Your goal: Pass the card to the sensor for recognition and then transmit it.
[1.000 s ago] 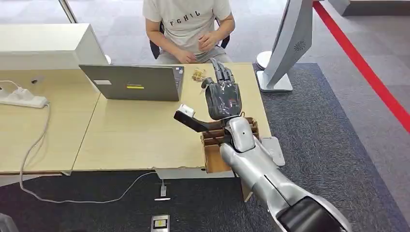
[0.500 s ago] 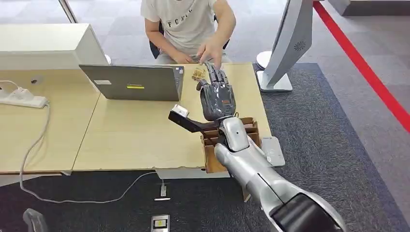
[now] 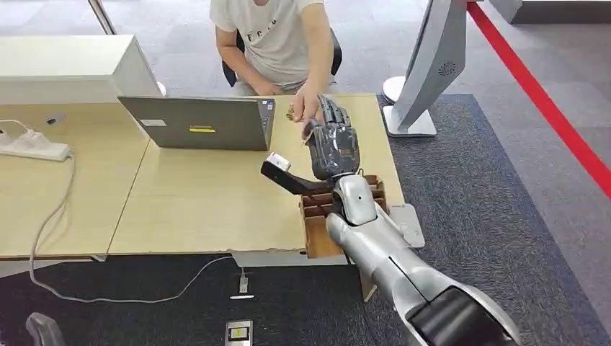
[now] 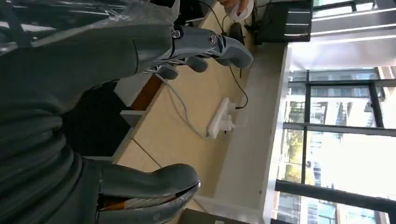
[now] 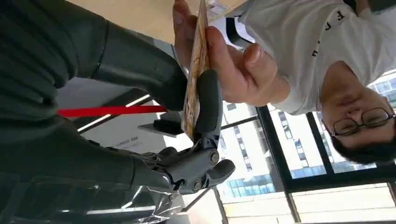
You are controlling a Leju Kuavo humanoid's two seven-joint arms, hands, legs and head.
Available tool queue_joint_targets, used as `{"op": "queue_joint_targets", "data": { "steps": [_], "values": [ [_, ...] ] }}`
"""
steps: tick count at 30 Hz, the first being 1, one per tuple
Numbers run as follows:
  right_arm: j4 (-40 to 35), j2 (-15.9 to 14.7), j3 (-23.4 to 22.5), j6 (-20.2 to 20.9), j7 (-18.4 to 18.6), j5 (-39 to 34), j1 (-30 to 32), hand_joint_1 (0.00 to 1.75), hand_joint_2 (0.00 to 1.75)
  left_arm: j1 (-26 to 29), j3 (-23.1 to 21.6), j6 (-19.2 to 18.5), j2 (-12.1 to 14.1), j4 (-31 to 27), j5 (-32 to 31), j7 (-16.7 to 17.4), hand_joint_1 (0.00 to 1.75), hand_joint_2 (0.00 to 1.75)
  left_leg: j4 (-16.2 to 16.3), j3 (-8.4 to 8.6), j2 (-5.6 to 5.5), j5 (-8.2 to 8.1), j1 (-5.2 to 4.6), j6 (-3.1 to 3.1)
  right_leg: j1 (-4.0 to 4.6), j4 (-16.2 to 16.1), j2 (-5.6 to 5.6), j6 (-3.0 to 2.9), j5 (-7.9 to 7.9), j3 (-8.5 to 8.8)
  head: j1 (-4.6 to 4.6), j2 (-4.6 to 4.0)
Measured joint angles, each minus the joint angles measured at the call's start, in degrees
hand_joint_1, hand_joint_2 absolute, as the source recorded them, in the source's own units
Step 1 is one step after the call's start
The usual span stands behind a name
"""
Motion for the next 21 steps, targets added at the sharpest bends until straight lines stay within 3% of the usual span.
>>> {"op": "queue_joint_targets", "data": {
  "steps": [8, 9, 16, 21],
  "values": [
    [-1.2, -2.3, 0.0, 0.5, 4.3, 1.0, 0.1, 1.75, 1.75, -1.8, 0.6, 0.0, 0.1, -3.0, 1.5, 0.0, 0.0, 1.75, 0.0, 0.0, -0.01, 0.0, 0.0, 0.0, 0.0, 0.0, 0.0, 0.0, 0.01, 0.01, 0.02, 0.0],
    [-1.5, -2.6, 0.0, 0.5, 4.7, 1.2, 0.1, 0.0, 1.75, -1.9, 0.8, 0.0, 0.1, -3.3, 1.9, 0.0, 0.0, 1.75, 0.0, 0.01, -0.01, 0.0, 0.0, 0.0, 0.0, 0.0, 0.0, 0.0, 0.01, 0.0, 0.02, 0.0],
    [-3.2, -4.4, 0.0, 0.2, 5.2, 0.0, 1.0, 0.0, 1.75, -2.5, 1.4, 0.0, 0.1, -4.8, 1.6, 0.0, 0.0, 1.75, 0.0, 0.0, -0.01, 0.0, 0.0, 0.0, 0.0, 0.0, 0.0, 0.0, 0.0, 0.0, 0.0, 0.0],
    [-6.5, -5.0, -0.5, 0.0, -1.8, -6.2, 3.1, 0.0, 1.75, -2.4, 1.5, 0.0, 0.1, -4.9, -0.7, 0.0, 0.0, 1.75, 0.0, 0.0, -0.01, 0.0, 0.0, 0.0, 0.0, 0.0, 0.0, 0.0, 0.0, 0.0, 0.02, 0.0]
  ]
}}
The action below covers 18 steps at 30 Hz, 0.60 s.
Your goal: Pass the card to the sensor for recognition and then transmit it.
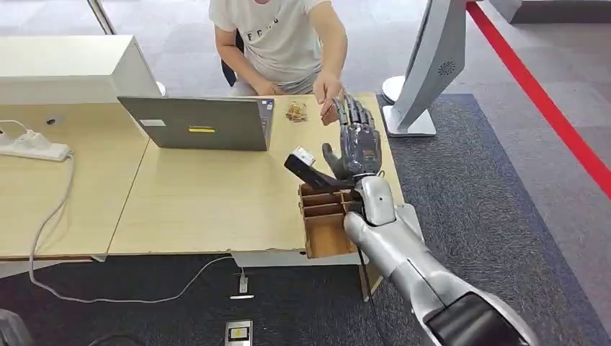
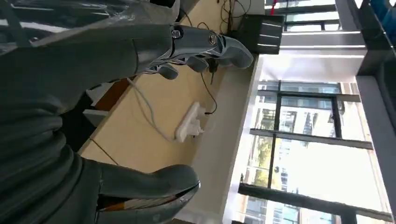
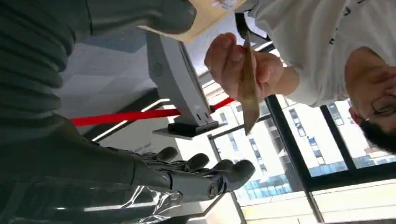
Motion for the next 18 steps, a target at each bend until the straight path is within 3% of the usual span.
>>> {"op": "queue_joint_targets", "data": {
  "steps": [9, 18],
  "values": [
    [-14.0, -0.3, -2.9, 0.0, -18.2, -19.9, 11.0, 0.0, 1.75, 1.1, 0.7, 0.0, 0.0, 0.2, -0.7, 0.0, 0.0, 1.75, 0.0, 0.0, 0.0, -0.03, 0.01, 0.02, 0.01, 0.0, 0.0, 0.0, -0.02, 0.0, 0.0, 0.0],
    [-31.4, -2.0, -3.3, 0.0, -27.9, -36.7, 27.0, 0.0, 1.75, 2.1, 0.8, 0.0, -0.1, 0.3, -5.5, 0.0, 0.0, 1.75, 0.0, -0.01, 0.0, -0.09, 0.01, 0.0, 0.01, -0.1, 0.0, -0.01, -0.04, -0.03, 0.0, 0.0]
  ]
}}
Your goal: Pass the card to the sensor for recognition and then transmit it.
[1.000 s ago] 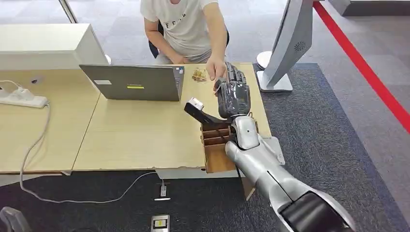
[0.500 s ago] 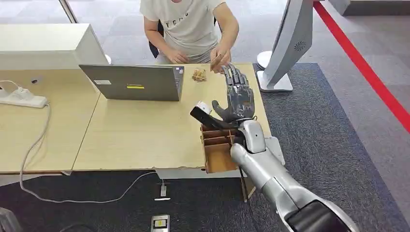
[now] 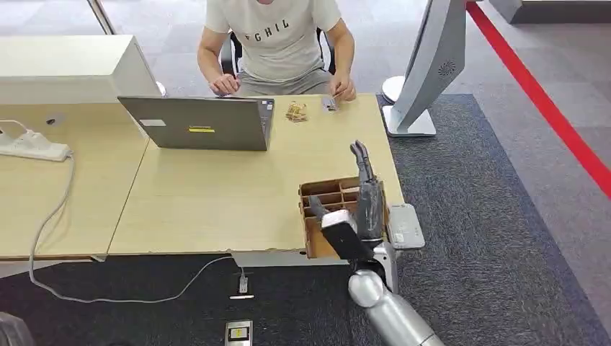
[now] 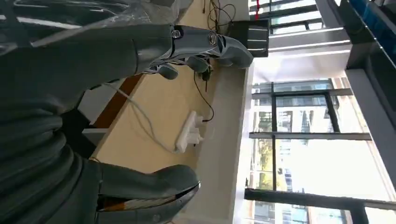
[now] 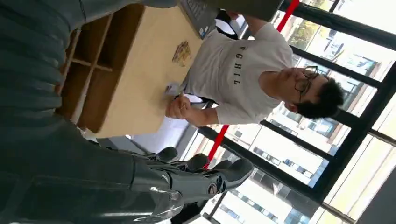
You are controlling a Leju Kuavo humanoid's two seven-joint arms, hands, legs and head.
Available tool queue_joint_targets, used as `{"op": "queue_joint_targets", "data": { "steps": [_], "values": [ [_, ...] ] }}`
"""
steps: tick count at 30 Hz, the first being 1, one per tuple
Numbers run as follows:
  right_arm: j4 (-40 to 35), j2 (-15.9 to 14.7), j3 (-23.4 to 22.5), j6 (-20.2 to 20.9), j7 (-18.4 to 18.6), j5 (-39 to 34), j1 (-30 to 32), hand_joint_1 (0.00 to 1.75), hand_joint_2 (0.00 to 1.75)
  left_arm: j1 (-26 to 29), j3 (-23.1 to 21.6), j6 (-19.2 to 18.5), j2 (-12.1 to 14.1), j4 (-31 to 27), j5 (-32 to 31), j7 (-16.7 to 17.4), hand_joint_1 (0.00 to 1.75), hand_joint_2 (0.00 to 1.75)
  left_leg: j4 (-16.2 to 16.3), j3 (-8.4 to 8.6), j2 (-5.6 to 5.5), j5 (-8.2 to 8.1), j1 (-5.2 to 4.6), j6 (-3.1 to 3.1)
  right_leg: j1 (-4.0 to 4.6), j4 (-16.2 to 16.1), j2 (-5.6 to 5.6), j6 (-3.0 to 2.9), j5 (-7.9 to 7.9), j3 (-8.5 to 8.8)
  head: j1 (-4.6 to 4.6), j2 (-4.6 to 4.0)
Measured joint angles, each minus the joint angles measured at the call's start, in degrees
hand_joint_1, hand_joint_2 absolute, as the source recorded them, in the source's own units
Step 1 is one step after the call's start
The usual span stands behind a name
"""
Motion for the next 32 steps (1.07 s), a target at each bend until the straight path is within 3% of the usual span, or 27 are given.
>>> {"op": "queue_joint_targets", "data": {
  "steps": [8, 15, 17, 21, 32],
  "values": [
    [-9.0, -1.0, 0.2, 0.1, -4.5, -3.4, 6.2, 0.0, 1.75, 1.8, -1.9, 0.0, 0.0, 1.0, -5.2, 0.0, 0.0, 1.75, 0.0, 0.01, 0.01, 0.0, 0.0, 0.0, 0.0, 0.0, 0.0, -0.01, -0.01, 0.01, 0.0, 0.0],
    [-10.8, -1.0, 2.5, 0.5, -7.5, -9.6, 5.7, 0.0, 1.75, 2.4, -8.4, 0.0, 0.5, 3.5, -14.1, 5.9, 0.0, 1.75, 0.0, 0.02, 0.01, 0.01, -0.01, 0.0, -0.01, 0.0, 0.0, 0.0, 0.01, 0.04, -0.02, 0.0],
    [-10.6, -0.8, 3.1, 0.7, -9.3, -11.7, 5.3, 0.0, 1.75, 1.7, -10.3, 0.0, 1.7, 5.3, -17.0, 4.9, 0.0, 1.75, 0.0, 0.01, 0.0, 0.01, -0.01, 0.0, -0.01, 0.0, 0.0, 0.0, 0.0, 0.04, 0.0, 0.0],
    [-9.9, -0.4, 4.0, 1.8, -11.6, -13.6, 4.9, 0.0, 1.75, 0.7, -12.3, 0.0, 3.0, 9.0, -14.6, 0.8, 0.0, 1.75, 0.0, 0.0, 0.01, 0.01, 0.0, 0.0, 0.0, 0.0, 0.0, 0.0, 0.0, 0.03, 0.0, 0.0],
    [-8.4, -0.3, 5.7, 2.9, -11.4, -14.5, 3.5, 0.0, 1.75, -0.5, -15.2, 0.0, 5.2, 13.4, -13.8, 0.2, 0.0, 1.75, 0.0, 0.0, 0.01, 0.01, -0.01, 0.0, -0.01, 0.0, 0.0, 0.0, 0.0, 0.03, -0.02, 0.0]
  ]
}}
